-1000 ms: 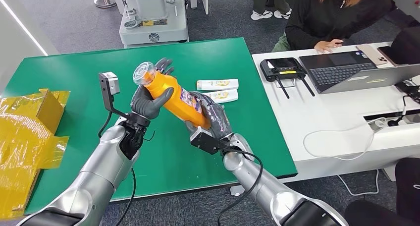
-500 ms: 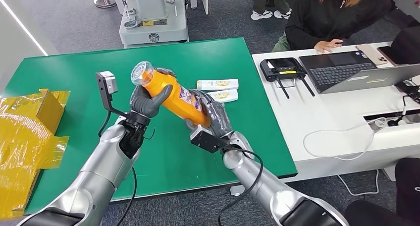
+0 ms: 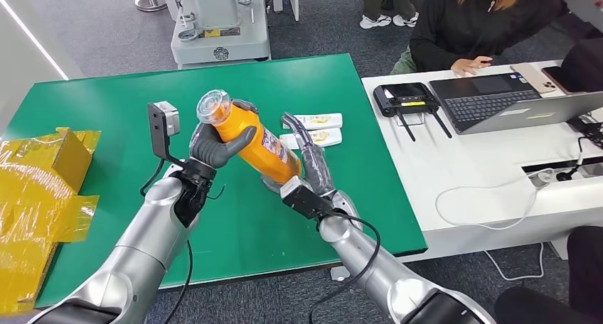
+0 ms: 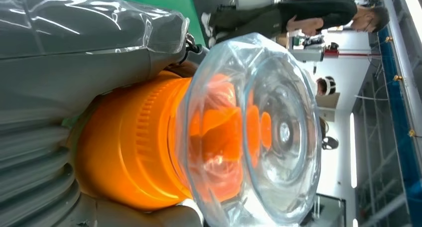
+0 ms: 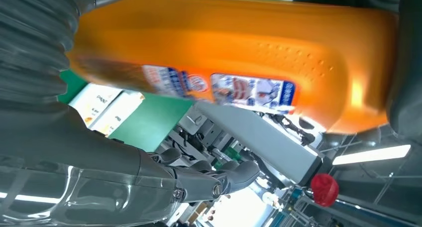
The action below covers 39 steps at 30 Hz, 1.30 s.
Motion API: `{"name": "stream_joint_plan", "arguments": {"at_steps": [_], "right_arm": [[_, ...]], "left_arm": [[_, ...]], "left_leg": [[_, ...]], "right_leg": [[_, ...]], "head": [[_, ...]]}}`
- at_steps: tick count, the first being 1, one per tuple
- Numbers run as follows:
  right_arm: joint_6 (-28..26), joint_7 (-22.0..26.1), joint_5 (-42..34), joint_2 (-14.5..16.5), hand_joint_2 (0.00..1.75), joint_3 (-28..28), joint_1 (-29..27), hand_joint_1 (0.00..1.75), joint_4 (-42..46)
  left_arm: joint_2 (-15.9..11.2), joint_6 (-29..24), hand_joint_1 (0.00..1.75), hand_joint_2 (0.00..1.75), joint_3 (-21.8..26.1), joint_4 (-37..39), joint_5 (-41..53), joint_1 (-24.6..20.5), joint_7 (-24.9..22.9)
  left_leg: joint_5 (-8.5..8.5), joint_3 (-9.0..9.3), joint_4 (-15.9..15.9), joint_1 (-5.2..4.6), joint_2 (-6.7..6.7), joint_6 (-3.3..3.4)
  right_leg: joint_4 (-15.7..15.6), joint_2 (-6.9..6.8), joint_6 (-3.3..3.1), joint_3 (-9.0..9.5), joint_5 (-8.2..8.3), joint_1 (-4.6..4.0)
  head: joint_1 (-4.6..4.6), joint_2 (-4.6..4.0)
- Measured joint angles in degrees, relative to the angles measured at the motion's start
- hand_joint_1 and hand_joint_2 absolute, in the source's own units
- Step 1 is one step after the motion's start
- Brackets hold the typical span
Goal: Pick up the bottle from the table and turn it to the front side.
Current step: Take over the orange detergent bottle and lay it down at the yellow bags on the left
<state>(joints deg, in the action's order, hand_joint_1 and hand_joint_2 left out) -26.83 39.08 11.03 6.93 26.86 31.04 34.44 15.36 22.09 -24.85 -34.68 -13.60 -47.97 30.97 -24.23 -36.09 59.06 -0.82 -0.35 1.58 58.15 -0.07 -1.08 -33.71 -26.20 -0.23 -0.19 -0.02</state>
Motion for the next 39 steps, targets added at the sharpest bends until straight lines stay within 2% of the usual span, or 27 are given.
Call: {"name": "stream_joint_plan", "arguments": {"at_steps": [9, 13, 20, 26, 30, 39], "right_arm": [[0.7, 1.0, -3.2, -2.8, 1.75, -1.0, -8.4, 0.0, 7.9], [1.4, 1.0, -4.3, -4.1, 1.75, -0.9, -11.1, 0.0, 11.4], [1.3, 1.0, -6.7, -5.1, 1.75, -0.4, -12.4, 0.0, 13.7], [1.1, 1.0, -7.0, -5.3, 1.75, -0.1, -12.7, 0.0, 14.1], [0.3, 1.0, -7.9, -6.2, 1.75, 0.6, -15.0, 0.0, 16.1], [-1.5, 1.0, -8.3, -8.0, 1.75, -0.1, -20.3, 0.0, 20.8]], "left_arm": [[-2.1, -0.7, 1.75, 1.75, -0.1, -0.6, 6.1, 0.0, 3.7], [-3.4, -2.6, 1.75, 1.75, -1.4, -0.6, 11.2, -0.2, 5.8], [-5.1, -8.7, 1.75, 1.75, -5.9, -0.6, 21.4, -3.6, 6.5], [-5.7, -10.3, 1.75, 1.75, -7.5, -0.6, 23.6, -5.1, 6.3], [-9.3, -17.7, 1.75, 1.75, -11.8, -0.3, 31.3, -8.8, 5.8], [-16.9, -28.3, 1.75, 1.75, -14.3, 1.3, 42.6, -14.8, 2.2]], "left_leg": [[-0.01, 0.0, 0.0, 0.0, 0.01, 0.0], [0.0, 0.0, 0.0, 0.01, 0.02, 0.0], [0.01, 0.0, 0.0, 0.01, 0.02, -0.01], [0.01, 0.0, 0.0, 0.01, 0.02, -0.01], [0.01, 0.0, 0.0, 0.01, 0.08, -0.02], [0.02, -0.01, 0.0, 0.04, 0.14, -0.03]], "right_leg": [[0.0, 0.0, 0.0, -0.01, 0.0, 0.0], [0.0, 0.01, 0.0, -0.02, 0.0, 0.0], [0.0, 0.01, -0.01, -0.02, 0.01, 0.0], [0.0, 0.01, -0.01, -0.02, 0.01, 0.0], [0.0, 0.06, -0.01, -0.03, 0.0, -0.01], [0.1, 0.15, -0.03, -0.1, 0.0, -0.03]], "head": [[0.01, 0.0], [0.01, 0.0], [0.0, 0.0], [-0.01, 0.0], [0.01, 0.0], [0.01, -0.01]]}}
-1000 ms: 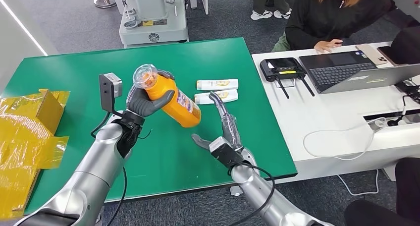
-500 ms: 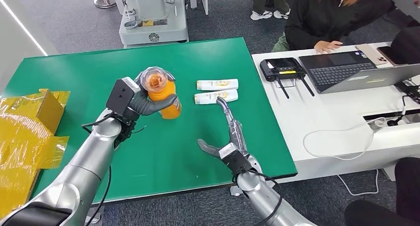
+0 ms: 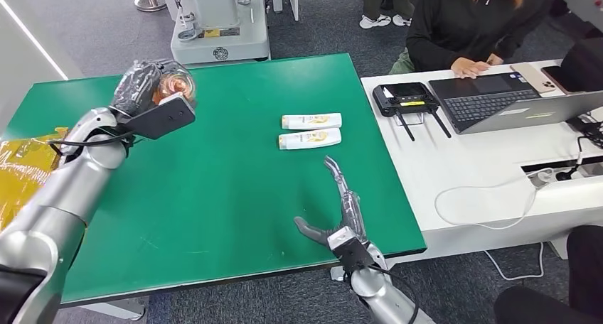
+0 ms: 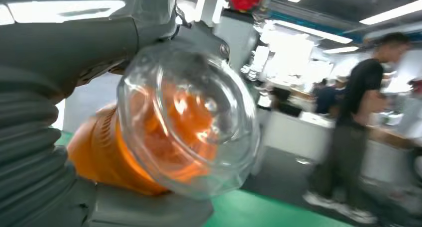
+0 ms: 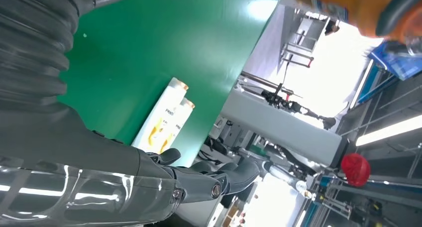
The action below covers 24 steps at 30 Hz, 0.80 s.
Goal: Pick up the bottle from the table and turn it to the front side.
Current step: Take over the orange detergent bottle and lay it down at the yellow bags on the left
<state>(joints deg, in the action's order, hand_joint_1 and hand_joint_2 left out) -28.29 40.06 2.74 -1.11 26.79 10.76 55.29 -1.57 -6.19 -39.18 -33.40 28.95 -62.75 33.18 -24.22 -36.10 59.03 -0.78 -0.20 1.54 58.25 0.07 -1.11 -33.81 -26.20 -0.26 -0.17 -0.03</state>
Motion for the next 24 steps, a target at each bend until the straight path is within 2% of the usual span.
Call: {"name": "stream_joint_plan", "arguments": {"at_steps": [8, 13, 24], "right_arm": [[-1.0, -0.2, 2.0, -0.8, 1.75, -3.5, -5.3, 0.0, 5.9], [-1.9, -0.8, 2.8, -0.9, 1.75, -5.9, -9.0, 0.0, 10.2], [-2.6, -1.2, 3.1, -0.9, 1.75, -8.3, -13.4, 0.0, 15.4]], "left_arm": [[-4.8, -6.4, 1.75, 1.75, -3.1, 2.2, 11.5, -4.4, -3.8], [-6.2, -8.1, 1.75, 1.75, -5.0, 2.9, 17.5, -6.1, -6.6], [-9.2, -9.4, 1.75, 1.75, -6.5, 3.4, 23.0, -6.3, -8.8]], "left_leg": [[0.0, -0.01, 0.0, -0.01, 0.02, 0.0], [0.0, -0.04, 0.0, -0.01, 0.0, 0.0], [0.0, -0.04, 0.0, 0.0, 0.05, -0.01]], "right_leg": [[0.0, 0.02, 0.0, -0.01, 0.0, 0.01], [0.0, 0.0, 0.0, -0.01, 0.0, 0.01], [0.0, 0.04, -0.03, -0.05, 0.01, 0.0]], "head": [[-0.01, 0.01], [-0.01, 0.01], [0.0, 0.01]]}}
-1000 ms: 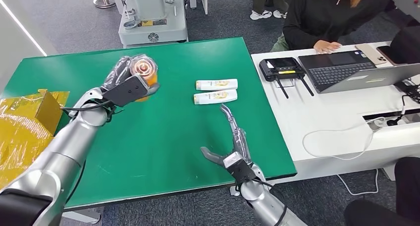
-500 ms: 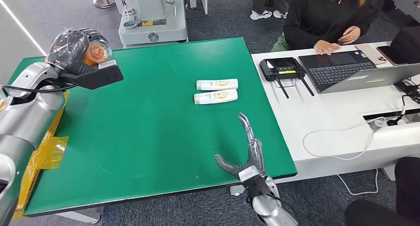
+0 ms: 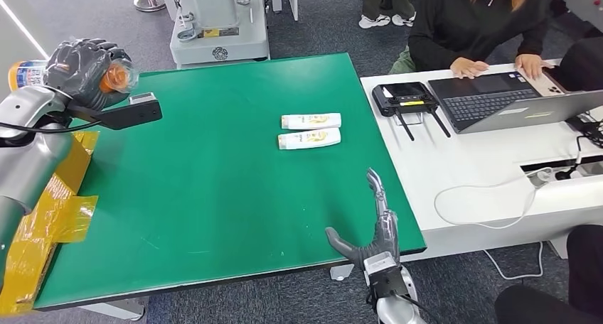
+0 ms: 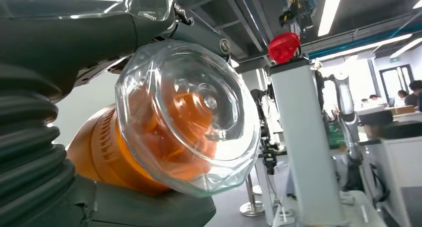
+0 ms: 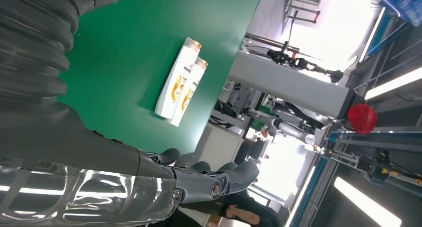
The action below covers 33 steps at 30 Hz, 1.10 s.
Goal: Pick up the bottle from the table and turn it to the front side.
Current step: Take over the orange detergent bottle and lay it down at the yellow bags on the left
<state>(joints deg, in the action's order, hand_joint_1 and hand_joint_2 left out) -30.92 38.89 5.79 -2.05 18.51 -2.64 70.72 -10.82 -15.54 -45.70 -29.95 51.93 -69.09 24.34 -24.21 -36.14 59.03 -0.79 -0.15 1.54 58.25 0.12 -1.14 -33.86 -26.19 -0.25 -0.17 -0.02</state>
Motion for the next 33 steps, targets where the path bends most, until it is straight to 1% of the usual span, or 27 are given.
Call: {"name": "stream_joint_plan", "arguments": {"at_steps": [8, 18, 24, 28, 33], "right_arm": [[-0.4, -0.8, 0.1, -0.2, 1.75, -1.4, -2.2, 0.0, 2.1], [0.8, -0.5, 0.0, -0.3, 1.75, -3.7, -3.9, 0.0, 3.0], [0.7, 0.0, -0.5, -0.3, 1.75, -4.9, -4.5, 0.0, 3.0], [0.0, 0.5, -2.0, -0.3, 1.75, -5.7, -5.0, 0.0, 3.0], [-0.9, 1.0, -3.3, -0.3, 1.75, -5.9, -5.5, 0.0, 3.0]], "left_arm": [[-1.6, 2.1, 1.75, 1.75, -0.6, 0.0, 5.1, -0.4, -2.7], [-7.2, 4.4, 1.75, 1.75, -2.8, 0.0, 8.5, -0.9, -4.0], [-9.5, 5.5, 1.75, 1.75, -3.9, 0.0, 8.8, -1.0, -4.2], [-10.9, 8.0, 1.75, 1.75, -4.7, 0.0, 7.8, -1.3, -3.8], [-12.7, 10.9, 1.75, 1.75, -6.1, 0.3, 5.8, -1.3, -2.2]], "left_leg": [[0.0, -0.01, 0.0, 0.0, 0.04, 0.0], [0.03, 0.0, 0.0, 0.02, 0.1, -0.07], [0.03, -0.01, 0.0, 0.03, 0.07, -0.08], [0.03, -0.02, 0.0, 0.03, 0.12, -0.09], [0.04, -0.04, 0.0, 0.03, 0.12, -0.11]], "right_leg": [[0.0, 0.02, -0.01, 0.0, 0.0, 0.0], [0.0, 0.09, -0.08, -0.04, 0.01, -0.01], [0.0, 0.07, -0.09, -0.04, 0.0, -0.02], [0.0, 0.1, -0.1, -0.04, 0.01, -0.02], [0.0, 0.1, -0.11, -0.09, 0.02, -0.02]], "head": [[-0.02, 0.0], [0.0, -0.01], [-0.01, -0.01], [-0.02, -0.01], [-0.01, -0.01]]}}
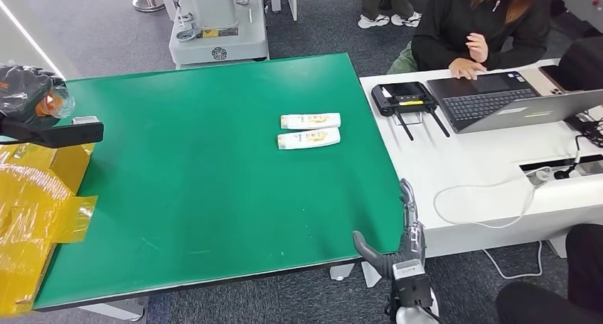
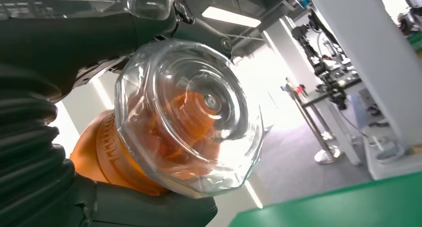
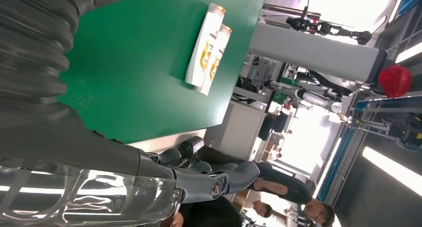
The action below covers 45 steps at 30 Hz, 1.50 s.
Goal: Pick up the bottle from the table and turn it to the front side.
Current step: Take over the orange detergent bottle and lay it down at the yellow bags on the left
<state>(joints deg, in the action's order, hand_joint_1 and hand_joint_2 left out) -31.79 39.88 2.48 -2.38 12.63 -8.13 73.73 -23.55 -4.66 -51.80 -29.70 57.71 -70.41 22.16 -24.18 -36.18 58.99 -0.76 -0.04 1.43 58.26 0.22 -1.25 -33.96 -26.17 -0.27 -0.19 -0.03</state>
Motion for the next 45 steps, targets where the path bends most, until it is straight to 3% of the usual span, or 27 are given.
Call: {"name": "stream_joint_plan", "arguments": {"at_steps": [14, 26, 34, 40, 45], "right_arm": [[0.6, -0.2, 0.1, 0.2, 1.75, 0.0, 0.8, 0.0, 0.1], [2.7, -2.1, 1.8, 2.7, 1.75, -1.8, 1.5, 0.0, 2.3], [2.7, -1.5, 0.9, 3.5, 1.75, -2.3, 3.0, 0.0, 0.7], [2.2, -1.1, 1.2, 4.3, 1.75, -3.4, 2.3, 0.0, 0.7], [1.6, -1.0, 1.3, 4.8, 1.75, -3.9, 0.7, 0.0, 1.4]], "left_arm": [[-0.3, 1.5, 1.75, 1.75, -2.0, 1.3, -2.5, 0.4, 0.6], [2.5, 6.1, 1.75, 1.75, -5.1, 4.8, -2.0, 4.0, 0.3], [3.0, 7.8, 1.75, 1.75, -6.3, 7.2, -0.8, 5.2, 0.1], [3.0, 8.2, 1.75, 1.75, -7.4, 8.4, 1.4, 5.0, -2.8], [3.0, 7.3, 1.75, 1.75, -8.7, 9.3, 4.6, 5.0, -8.5]], "left_leg": [[0.03, -0.03, 0.0, 0.02, -0.05, -0.05], [0.03, -0.03, 0.0, 0.03, 0.01, -0.05], [0.04, -0.03, 0.0, 0.04, -0.02, -0.05], [0.06, -0.02, 0.0, 0.05, -0.02, -0.09], [0.06, -0.03, 0.0, 0.08, -0.01, -0.09]], "right_leg": [[0.0, -0.03, -0.03, 0.0, 0.02, -0.02], [0.0, 0.0, -0.06, -0.02, 0.04, -0.03], [0.0, -0.03, -0.06, -0.01, 0.04, -0.05], [0.0, -0.02, -0.07, -0.02, 0.04, -0.05], [0.0, -0.01, -0.08, -0.02, 0.05, -0.08]], "head": [[0.0, 0.0], [0.0, 0.01], [-0.01, 0.01], [-0.01, 0.0], [-0.01, 0.01]]}}
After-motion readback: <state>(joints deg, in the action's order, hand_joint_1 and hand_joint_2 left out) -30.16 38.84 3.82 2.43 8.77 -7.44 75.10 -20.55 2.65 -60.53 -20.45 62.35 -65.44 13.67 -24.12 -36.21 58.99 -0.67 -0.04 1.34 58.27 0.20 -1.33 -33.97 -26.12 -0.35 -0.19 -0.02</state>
